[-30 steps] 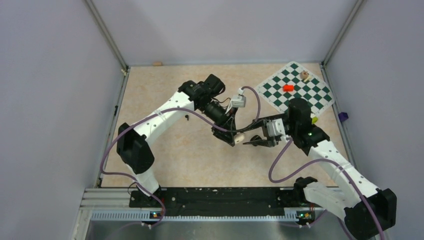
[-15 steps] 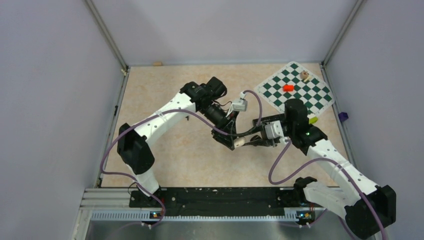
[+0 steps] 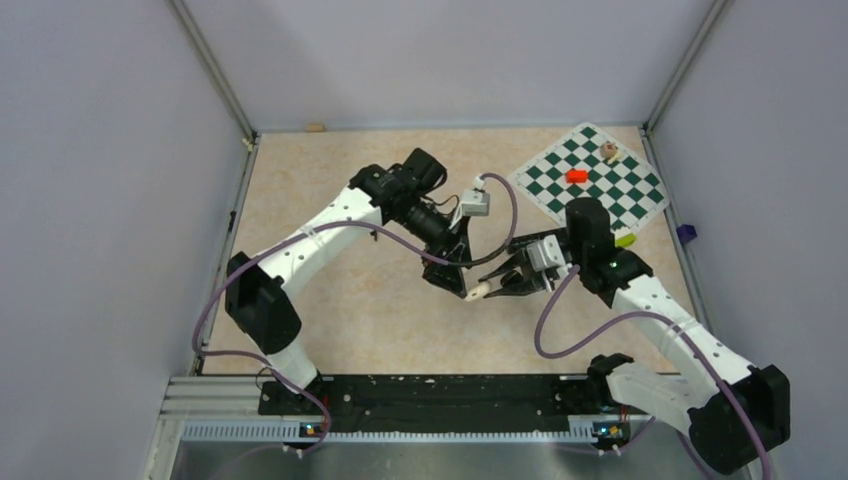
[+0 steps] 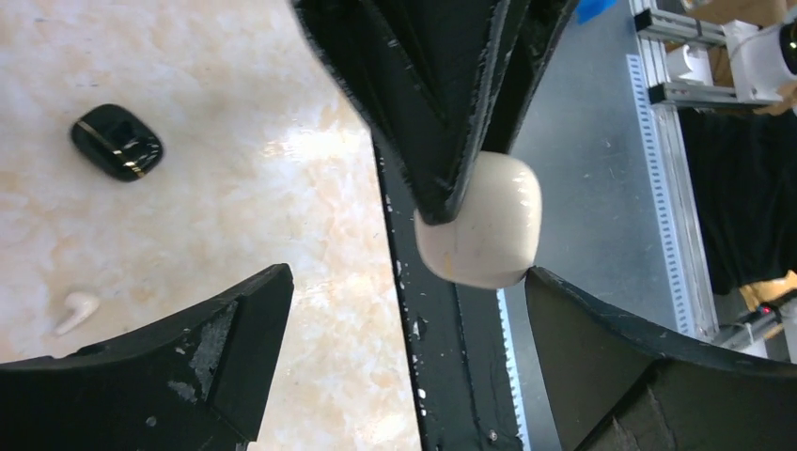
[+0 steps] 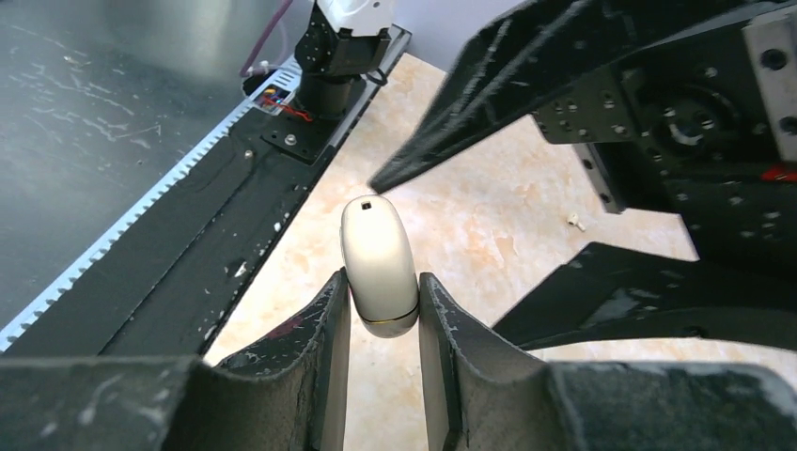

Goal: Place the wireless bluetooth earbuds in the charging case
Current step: Pick up the charging case at the center of the board.

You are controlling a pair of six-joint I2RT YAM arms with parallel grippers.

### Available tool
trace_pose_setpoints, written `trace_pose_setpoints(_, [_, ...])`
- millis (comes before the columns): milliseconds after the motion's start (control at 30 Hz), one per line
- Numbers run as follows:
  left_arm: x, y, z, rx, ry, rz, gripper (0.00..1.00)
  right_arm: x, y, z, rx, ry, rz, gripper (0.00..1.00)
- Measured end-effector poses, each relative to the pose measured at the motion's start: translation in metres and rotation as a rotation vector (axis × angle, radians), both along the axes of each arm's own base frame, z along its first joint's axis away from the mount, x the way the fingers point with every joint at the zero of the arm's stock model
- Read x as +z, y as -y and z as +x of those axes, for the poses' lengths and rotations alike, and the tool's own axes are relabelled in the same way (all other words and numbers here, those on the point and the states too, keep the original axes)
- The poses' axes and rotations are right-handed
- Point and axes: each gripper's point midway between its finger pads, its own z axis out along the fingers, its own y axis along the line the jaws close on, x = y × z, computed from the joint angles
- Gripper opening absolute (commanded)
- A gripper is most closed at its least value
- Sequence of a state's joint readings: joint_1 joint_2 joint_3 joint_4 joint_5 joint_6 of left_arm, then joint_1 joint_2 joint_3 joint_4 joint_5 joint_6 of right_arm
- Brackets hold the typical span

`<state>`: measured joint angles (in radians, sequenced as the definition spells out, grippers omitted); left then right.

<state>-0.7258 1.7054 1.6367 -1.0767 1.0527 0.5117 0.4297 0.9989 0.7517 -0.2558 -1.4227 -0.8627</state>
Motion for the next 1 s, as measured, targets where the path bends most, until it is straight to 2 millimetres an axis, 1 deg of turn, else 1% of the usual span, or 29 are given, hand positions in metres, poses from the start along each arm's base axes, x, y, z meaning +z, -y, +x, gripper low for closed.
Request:
trace_pose_setpoints(100, [0.007, -0.006, 0.016, 0.06, 0.025, -0.018, 0.99, 0.003, 0.0, 0.0, 0.001, -0.022, -0.004, 0.0])
trace_pose_setpoints(233, [0.026, -0.025, 0.053, 0.199, 0.11, -0.054, 0.99, 0.009, -0.002, 0.003, -0.019, -0.084, -0.016, 0.0])
trace_pose_setpoints(333, [0.045, -0.047, 0.081, 0.324, 0.252, -0.066, 0.99, 0.018, -0.007, 0.019, -0.095, -0.164, -0.029, 0.0])
trace_pose_setpoints(367, [0.053, -0.053, 0.085, 0.354, 0.304, -0.074, 0.99, 0.02, -0.009, 0.027, -0.13, -0.196, -0.032, 0.0])
trace_pose_setpoints(400, [0.063, -0.057, 0.087, 0.376, 0.362, -0.088, 0.99, 0.021, -0.011, 0.034, -0.164, -0.233, -0.038, 0.0])
trace_pose_setpoints(500, [0.091, -0.065, 0.076, 0.391, 0.469, -0.148, 0.99, 0.025, -0.017, 0.055, -0.24, -0.329, -0.051, 0.0])
trace_pose_setpoints(567, [0.103, -0.065, 0.066, 0.381, 0.505, -0.188, 0.99, 0.028, -0.02, 0.067, -0.284, -0.368, -0.051, 0.0])
trace_pose_setpoints(600, [0.103, -0.063, 0.062, 0.374, 0.508, -0.197, 0.99, 0.028, -0.021, 0.069, -0.296, -0.376, -0.05, 0.0])
trace_pose_setpoints(633, [0.101, -0.06, 0.059, 0.364, 0.505, -0.201, 0.99, 0.027, -0.021, 0.072, -0.314, -0.387, -0.05, 0.0])
trace_pose_setpoints(667, [0.095, -0.055, 0.056, 0.348, 0.493, -0.198, 0.99, 0.027, -0.021, 0.075, -0.327, -0.39, -0.047, 0.0])
trace_pose_setpoints(767, [0.063, -0.041, 0.052, 0.314, 0.429, -0.146, 0.99, 0.024, -0.021, 0.079, -0.358, -0.384, -0.032, 0.0])
trace_pose_setpoints(800, [0.049, -0.036, 0.052, 0.309, 0.397, -0.115, 0.99, 0.021, -0.02, 0.08, -0.366, -0.385, -0.03, 0.0])
trace_pose_setpoints(867, [0.033, -0.03, 0.054, 0.306, 0.361, -0.077, 0.99, 0.014, -0.019, 0.078, -0.376, -0.392, -0.031, 0.0])
trace_pose_setpoints(933, [0.021, -0.026, 0.06, 0.316, 0.333, -0.048, 0.96, 0.007, -0.018, 0.078, -0.383, -0.398, -0.036, 0.0])
trace_pose_setpoints(1000, [0.016, -0.023, 0.063, 0.32, 0.317, -0.035, 0.92, 0.004, -0.018, 0.079, -0.39, -0.399, -0.037, 0.0])
